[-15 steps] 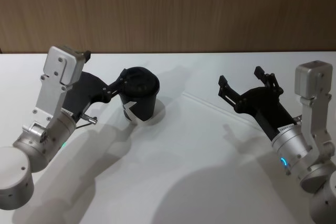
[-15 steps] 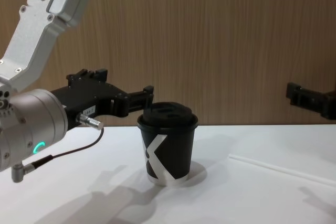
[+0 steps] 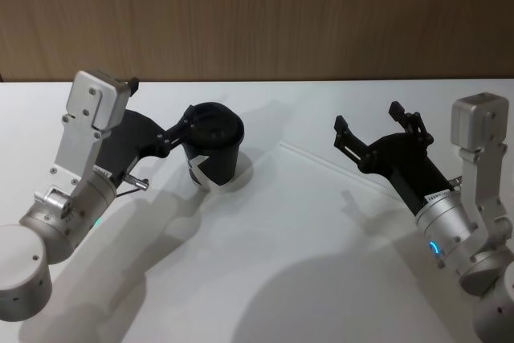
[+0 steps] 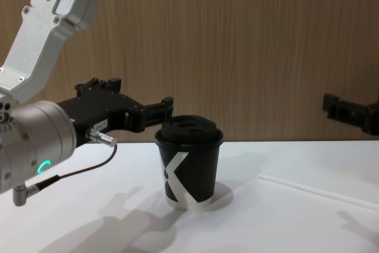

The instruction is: Pick up the straw with one hand, pass it to the other hand, and insert it into the cup.

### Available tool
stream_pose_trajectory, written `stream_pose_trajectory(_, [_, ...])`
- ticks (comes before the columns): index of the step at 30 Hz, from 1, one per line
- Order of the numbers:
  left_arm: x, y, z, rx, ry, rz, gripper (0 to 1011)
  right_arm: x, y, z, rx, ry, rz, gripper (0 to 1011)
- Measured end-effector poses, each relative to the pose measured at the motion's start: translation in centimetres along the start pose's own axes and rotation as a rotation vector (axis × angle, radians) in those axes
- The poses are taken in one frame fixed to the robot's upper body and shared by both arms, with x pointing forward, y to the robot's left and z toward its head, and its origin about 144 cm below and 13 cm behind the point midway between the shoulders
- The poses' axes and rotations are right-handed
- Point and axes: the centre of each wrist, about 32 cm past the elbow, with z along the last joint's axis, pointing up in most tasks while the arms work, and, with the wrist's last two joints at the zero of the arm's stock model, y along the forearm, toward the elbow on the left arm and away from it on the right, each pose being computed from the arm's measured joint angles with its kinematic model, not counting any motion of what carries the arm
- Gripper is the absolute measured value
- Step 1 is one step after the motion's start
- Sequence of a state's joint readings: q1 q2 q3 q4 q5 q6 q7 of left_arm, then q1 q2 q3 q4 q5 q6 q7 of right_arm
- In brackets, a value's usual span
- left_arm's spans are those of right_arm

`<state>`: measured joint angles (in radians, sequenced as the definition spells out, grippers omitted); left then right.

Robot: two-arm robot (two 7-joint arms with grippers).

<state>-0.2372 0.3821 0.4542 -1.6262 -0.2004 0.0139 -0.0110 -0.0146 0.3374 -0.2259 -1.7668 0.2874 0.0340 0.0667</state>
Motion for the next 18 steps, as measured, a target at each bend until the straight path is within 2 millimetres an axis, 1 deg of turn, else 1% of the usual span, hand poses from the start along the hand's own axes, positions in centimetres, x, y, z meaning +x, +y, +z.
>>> stream_pose_trajectory(11, [0.0, 0.0, 0.0, 0.0, 0.0, 0.0, 1003, 0.0, 0.0, 0.0, 0.0, -0.001, 0.001, 1001])
stream_pose_trajectory(18, [0.0, 0.0, 0.0, 0.0, 0.0, 0.0, 1003, 1.1, 0.3, 0.3, 0.0, -0.031, 0.031, 1001])
